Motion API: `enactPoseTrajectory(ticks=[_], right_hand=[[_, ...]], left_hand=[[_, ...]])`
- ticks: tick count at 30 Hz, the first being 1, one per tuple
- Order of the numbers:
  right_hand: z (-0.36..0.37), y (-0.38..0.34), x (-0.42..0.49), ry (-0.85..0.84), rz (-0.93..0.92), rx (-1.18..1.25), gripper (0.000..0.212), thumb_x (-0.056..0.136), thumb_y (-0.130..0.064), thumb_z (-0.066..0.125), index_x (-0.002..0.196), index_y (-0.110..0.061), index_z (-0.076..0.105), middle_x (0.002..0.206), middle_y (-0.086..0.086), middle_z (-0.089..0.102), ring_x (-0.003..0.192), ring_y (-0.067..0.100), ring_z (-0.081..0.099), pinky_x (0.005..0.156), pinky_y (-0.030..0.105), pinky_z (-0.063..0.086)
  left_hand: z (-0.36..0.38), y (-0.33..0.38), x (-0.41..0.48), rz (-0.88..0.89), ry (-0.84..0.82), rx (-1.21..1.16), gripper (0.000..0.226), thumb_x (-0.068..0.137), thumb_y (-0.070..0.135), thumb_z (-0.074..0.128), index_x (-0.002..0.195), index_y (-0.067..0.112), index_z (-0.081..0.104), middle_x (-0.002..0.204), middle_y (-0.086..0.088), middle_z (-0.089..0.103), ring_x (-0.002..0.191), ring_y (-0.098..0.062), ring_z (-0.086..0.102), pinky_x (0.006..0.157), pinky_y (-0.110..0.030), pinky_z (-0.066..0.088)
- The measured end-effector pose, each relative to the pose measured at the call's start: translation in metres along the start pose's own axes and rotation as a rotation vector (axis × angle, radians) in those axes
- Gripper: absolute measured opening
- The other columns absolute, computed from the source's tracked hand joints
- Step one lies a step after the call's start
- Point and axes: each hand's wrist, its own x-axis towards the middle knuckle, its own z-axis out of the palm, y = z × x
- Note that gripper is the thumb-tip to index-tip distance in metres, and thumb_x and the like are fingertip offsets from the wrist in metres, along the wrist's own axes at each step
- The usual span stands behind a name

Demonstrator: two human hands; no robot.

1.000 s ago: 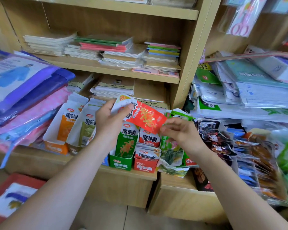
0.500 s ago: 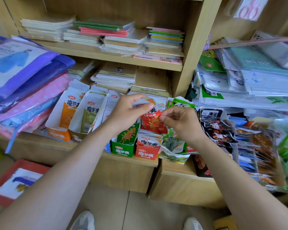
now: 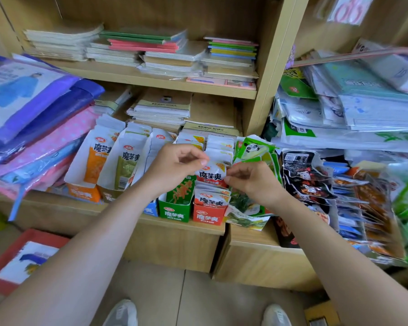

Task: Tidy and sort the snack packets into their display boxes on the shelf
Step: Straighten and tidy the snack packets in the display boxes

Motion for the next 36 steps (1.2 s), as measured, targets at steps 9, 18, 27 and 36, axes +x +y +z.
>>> enactPoseTrajectory(ticks=[9,18,27,36], right_hand=[[-0.009,-0.022,-0.023,-0.104,-0.12,-0.097,0.047,0.068,-0.036,0.089,0.11,-0.022,0.073,0.109,-0.005,0.069,0.089,0.014,0.064,0.074,0.022,0.052],[-0.001,0.006,-0.01,0.268,-0.169,-0.395,0.024,0.08,-0.015,0.081,0.101,-0.02,0.07,0.097,-0.007,0.066,0.073,0.002,0.057,0.064,0.016,0.045],[-0.04,0.012,-0.017,0.327,-0.143,-0.468,0.012,0.084,-0.014,0.077,0.095,-0.016,0.071,0.093,-0.003,0.067,0.08,0.015,0.062,0.073,0.034,0.055],[-0.08,0.031,-0.051,0.269,-0.058,-0.587,0.027,0.082,-0.03,0.08,0.106,-0.02,0.073,0.108,-0.002,0.071,0.105,0.019,0.061,0.092,0.038,0.05]], left_hand=[[-0.007,0.003,-0.011,-0.099,-0.345,0.034,0.042,0.079,0.047,0.081,0.116,0.032,0.073,0.118,0.019,0.071,0.116,0.002,0.062,0.103,-0.03,0.048],[0.015,-0.022,-0.012,0.028,0.24,0.254,0.02,0.082,0.02,0.082,0.088,0.036,0.071,0.091,0.017,0.073,0.079,0.001,0.068,0.072,-0.02,0.051],[0.043,-0.01,-0.021,0.425,0.316,0.64,0.022,0.083,0.011,0.076,0.102,0.022,0.073,0.102,0.006,0.062,0.098,-0.017,0.06,0.074,-0.033,0.051],[0.068,-0.009,-0.022,0.282,-0.017,0.772,0.042,0.093,0.035,0.067,0.135,0.03,0.063,0.152,0.014,0.045,0.141,-0.01,0.032,0.112,-0.035,0.037]])
